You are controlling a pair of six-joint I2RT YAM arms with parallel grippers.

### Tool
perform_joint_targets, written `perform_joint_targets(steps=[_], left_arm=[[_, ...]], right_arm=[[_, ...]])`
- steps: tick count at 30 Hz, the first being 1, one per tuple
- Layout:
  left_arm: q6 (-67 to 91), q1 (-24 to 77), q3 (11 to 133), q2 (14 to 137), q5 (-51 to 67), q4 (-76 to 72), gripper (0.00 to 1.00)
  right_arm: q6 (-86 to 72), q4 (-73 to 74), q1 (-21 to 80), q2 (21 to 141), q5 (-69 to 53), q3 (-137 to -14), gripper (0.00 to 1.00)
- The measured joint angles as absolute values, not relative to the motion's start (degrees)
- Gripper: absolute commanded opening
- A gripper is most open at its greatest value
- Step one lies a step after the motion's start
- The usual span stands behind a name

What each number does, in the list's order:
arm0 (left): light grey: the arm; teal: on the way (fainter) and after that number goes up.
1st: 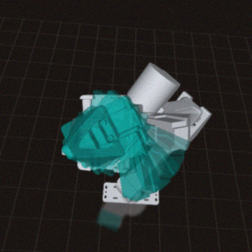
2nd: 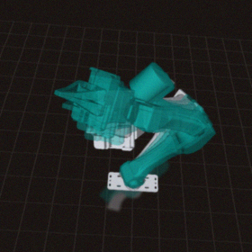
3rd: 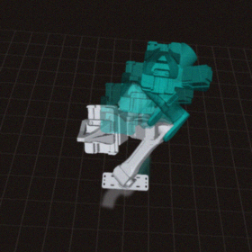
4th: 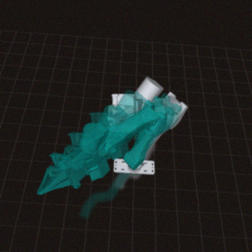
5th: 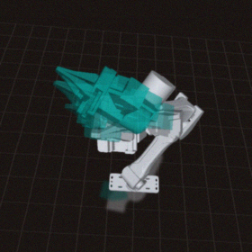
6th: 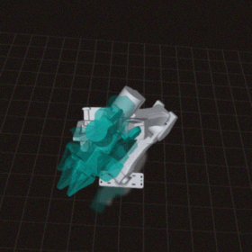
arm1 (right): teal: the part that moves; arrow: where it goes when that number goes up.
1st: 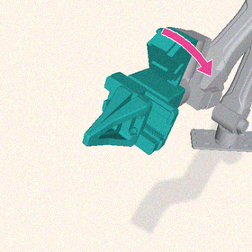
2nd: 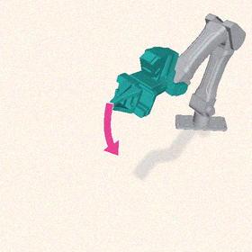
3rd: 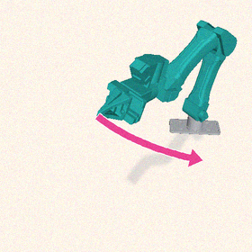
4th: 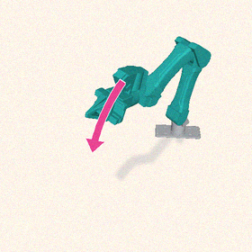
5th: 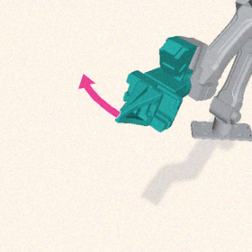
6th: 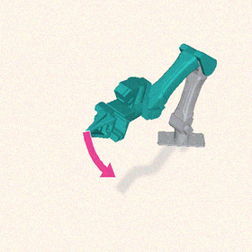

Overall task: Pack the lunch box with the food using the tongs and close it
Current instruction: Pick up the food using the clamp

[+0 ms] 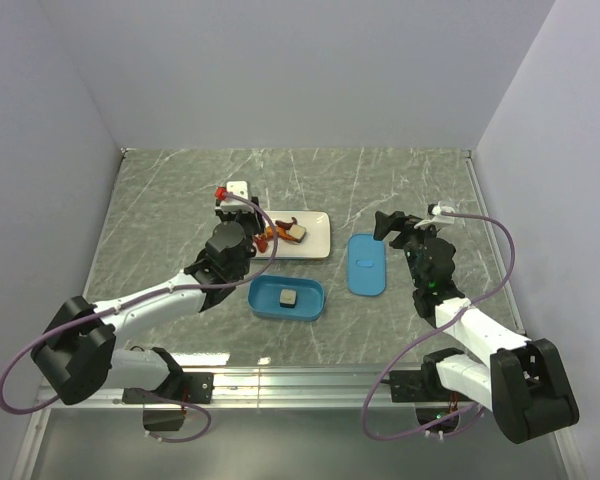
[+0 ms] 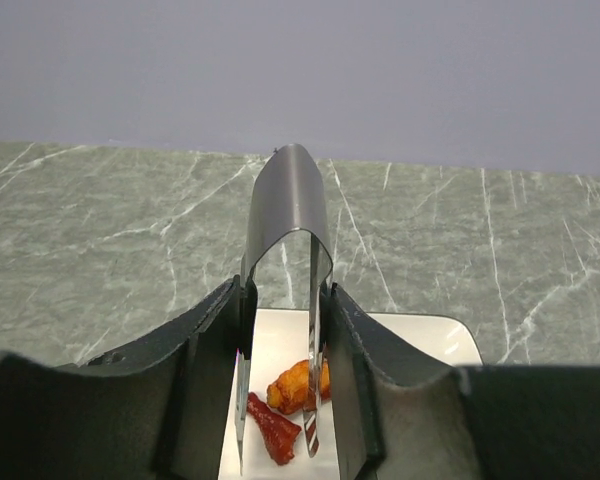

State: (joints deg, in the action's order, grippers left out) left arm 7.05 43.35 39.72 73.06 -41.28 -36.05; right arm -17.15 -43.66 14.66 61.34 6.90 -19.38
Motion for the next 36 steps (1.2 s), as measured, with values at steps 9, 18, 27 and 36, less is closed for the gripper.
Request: perform_joint_targets(steps=[9, 18, 27, 36], left_arm=[[9.8, 41.8, 41.9, 75.4, -40.2, -35.2, 0.43], [11.7, 41.2, 42.7, 77.2, -40.4, -32.8, 0.43], [11.7, 41.1, 42.8, 77.2, -41.1, -32.3, 0.42], [11.7, 40.0, 42.8, 79.7, -41.3, -35.1, 0.35]], right_arm=[[-17.1, -43.7, 14.7, 61.3, 6.8, -19.4, 0.98], [-17.1, -43.7, 14.7, 61.3, 6.8, -19.4, 0.98], [-17.1, -43.7, 14.7, 62.1, 6.7, -19.4, 0.98], [-17.1, -43.7, 14.7, 62.1, 6.7, -19.4, 0.98]])
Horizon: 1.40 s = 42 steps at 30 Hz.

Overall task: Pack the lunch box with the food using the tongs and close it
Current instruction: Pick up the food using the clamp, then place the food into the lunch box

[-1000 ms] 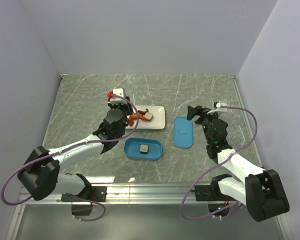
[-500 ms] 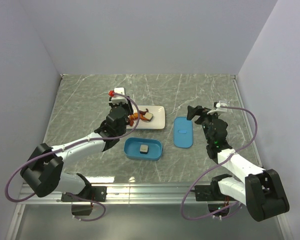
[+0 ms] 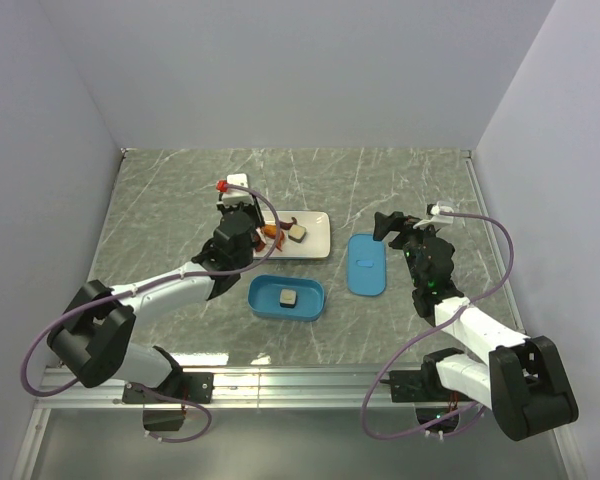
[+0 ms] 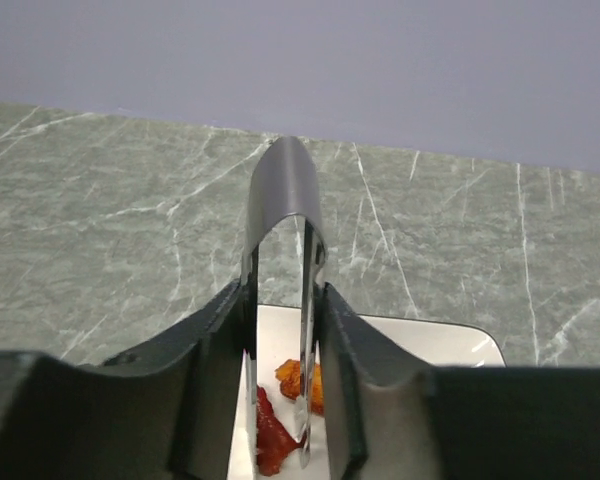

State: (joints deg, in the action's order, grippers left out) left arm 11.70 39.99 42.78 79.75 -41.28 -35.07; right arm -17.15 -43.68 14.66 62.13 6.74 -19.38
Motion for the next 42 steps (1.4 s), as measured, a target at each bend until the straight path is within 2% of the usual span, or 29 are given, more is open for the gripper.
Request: perform_joint_targets(steps=[6, 9, 26, 42], left_arm=[[11.7, 39.7, 42.8, 79.8, -40.8, -35.1, 0.16], [11.8, 39.7, 42.8, 79.5, -40.1, -34.8, 0.13], [9.7, 47.7, 42.1, 68.3, -42.2, -30.2, 0.13], [12.5, 60.9, 36.7, 54.8, -50.3, -17.8, 0.13]], right_arm=[[-17.1, -43.7, 14.7, 62.1, 6.8, -19.4, 0.98], [-17.1, -43.7, 14.7, 62.1, 6.8, -19.4, 0.98], [-17.1, -43.7, 14.7, 62.1, 6.8, -19.4, 0.98], [-17.1, -43.6, 14.7, 61.9, 6.9, -19.4, 0.98]])
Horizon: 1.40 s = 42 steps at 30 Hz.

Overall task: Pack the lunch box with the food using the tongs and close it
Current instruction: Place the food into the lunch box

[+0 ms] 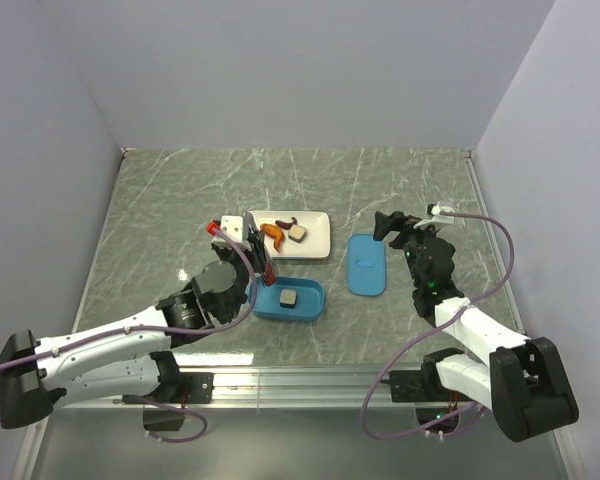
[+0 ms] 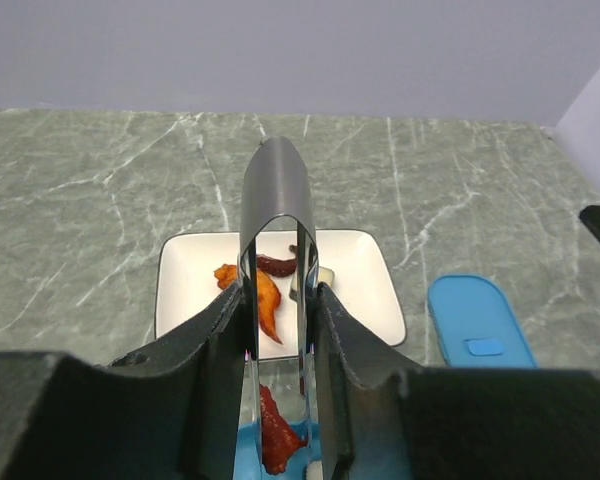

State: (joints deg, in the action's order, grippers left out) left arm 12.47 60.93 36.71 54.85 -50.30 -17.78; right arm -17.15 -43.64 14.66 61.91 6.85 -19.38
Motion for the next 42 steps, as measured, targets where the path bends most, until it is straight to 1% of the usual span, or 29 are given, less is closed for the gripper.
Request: perform_joint_targets(steps=[5, 11, 12, 13, 15, 16, 17, 19, 24, 25, 35, 39, 42], left_arm=[[15.4, 64.2, 36.0, 51.5, -52.3, -13.7, 0.13], [18.6, 66.2, 35.6, 50.6, -54.7, -8.5, 0.13], [19.0, 66.4, 35.6, 50.6, -55.1, -7.9, 0.15], [19.3, 66.6, 35.6, 50.6, -55.5, -7.4, 0.2], [19.7, 66.8, 35.6, 50.6, -56.0, -6.7, 0.24], [19.9, 66.9, 35.6, 50.6, -56.3, -6.4, 0.29], [20.1, 67.0, 35.6, 50.6, -56.6, -6.2, 0.32], [20.4, 67.0, 35.6, 50.6, -57.0, -6.0, 0.35], [20.5, 67.2, 35.6, 50.6, -57.5, -5.9, 0.41], [20.6, 67.2, 35.6, 50.6, -57.6, -5.9, 0.44], [20.2, 67.2, 35.6, 51.0, -58.0, -6.6, 0.42], [17.6, 67.2, 35.6, 52.4, -58.5, -9.2, 0.37], [14.2, 67.1, 35.9, 54.0, -58.7, -12.3, 0.36]], right_arm=[[-17.1, -43.7, 14.7, 61.5, 7.0, -19.4, 0.98], [-17.1, -43.6, 14.7, 61.2, 7.0, -19.4, 0.98], [-17.2, -43.6, 14.7, 61.0, 7.0, -19.4, 0.98], [-17.2, -43.6, 14.7, 60.8, 7.0, -19.4, 0.98], [-17.2, -43.6, 14.7, 60.5, 7.0, -19.4, 0.98], [-17.2, -43.6, 14.7, 60.4, 7.0, -19.4, 0.98], [-17.2, -43.7, 14.7, 60.4, 7.0, -19.4, 0.98], [-17.2, -43.7, 14.7, 60.3, 7.0, -19.3, 0.98], [-17.2, -43.6, 14.7, 60.3, 7.0, -19.2, 0.98], [-17.2, -43.6, 14.7, 60.3, 7.0, -19.2, 0.99], [-17.2, -43.6, 14.7, 60.3, 7.0, -19.2, 0.98], [-17.2, -43.6, 14.7, 60.2, 7.0, -19.2, 0.98], [-17.2, -43.6, 14.7, 60.1, 7.0, -19.2, 0.98]])
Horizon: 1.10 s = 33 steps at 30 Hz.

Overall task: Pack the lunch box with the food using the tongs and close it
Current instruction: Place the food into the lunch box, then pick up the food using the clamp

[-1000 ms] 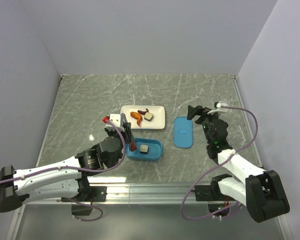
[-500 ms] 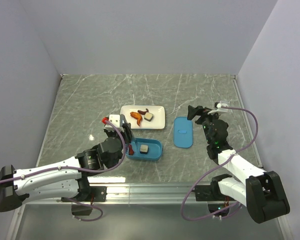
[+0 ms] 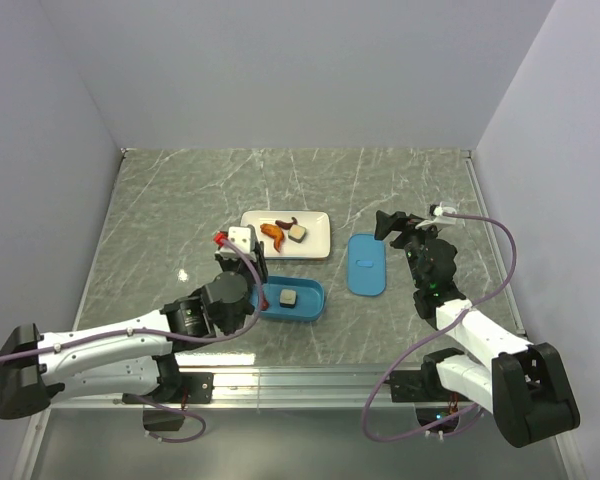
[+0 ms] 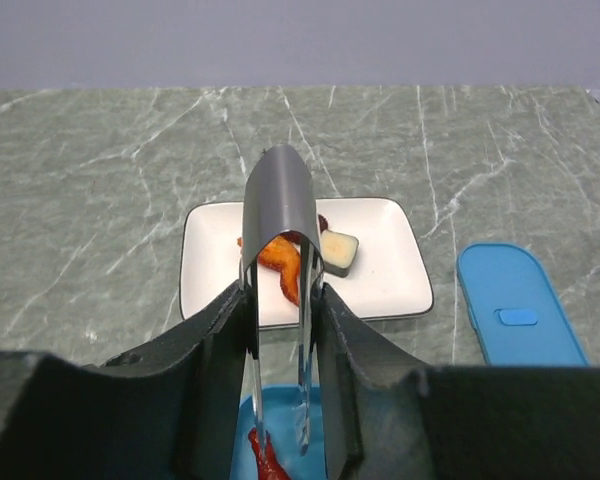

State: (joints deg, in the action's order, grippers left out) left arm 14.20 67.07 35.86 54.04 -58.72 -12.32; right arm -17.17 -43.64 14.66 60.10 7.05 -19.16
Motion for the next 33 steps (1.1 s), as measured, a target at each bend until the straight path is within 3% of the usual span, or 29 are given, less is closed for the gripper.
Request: perform_joint_targets(steps=[16, 33], left_arm=[[9.3, 47.0, 42.5, 66.6, -42.7, -25.1, 0.38], [14.2, 37.5, 47.4, 78.1, -33.2, -32.9, 0.44]], right_arm=[[-17.1, -43.7, 14.7, 60.8, 7.0, -19.2, 0.98], [-17.1, -43.9, 14.7, 65.3, 6.6, -20.1, 0.98]])
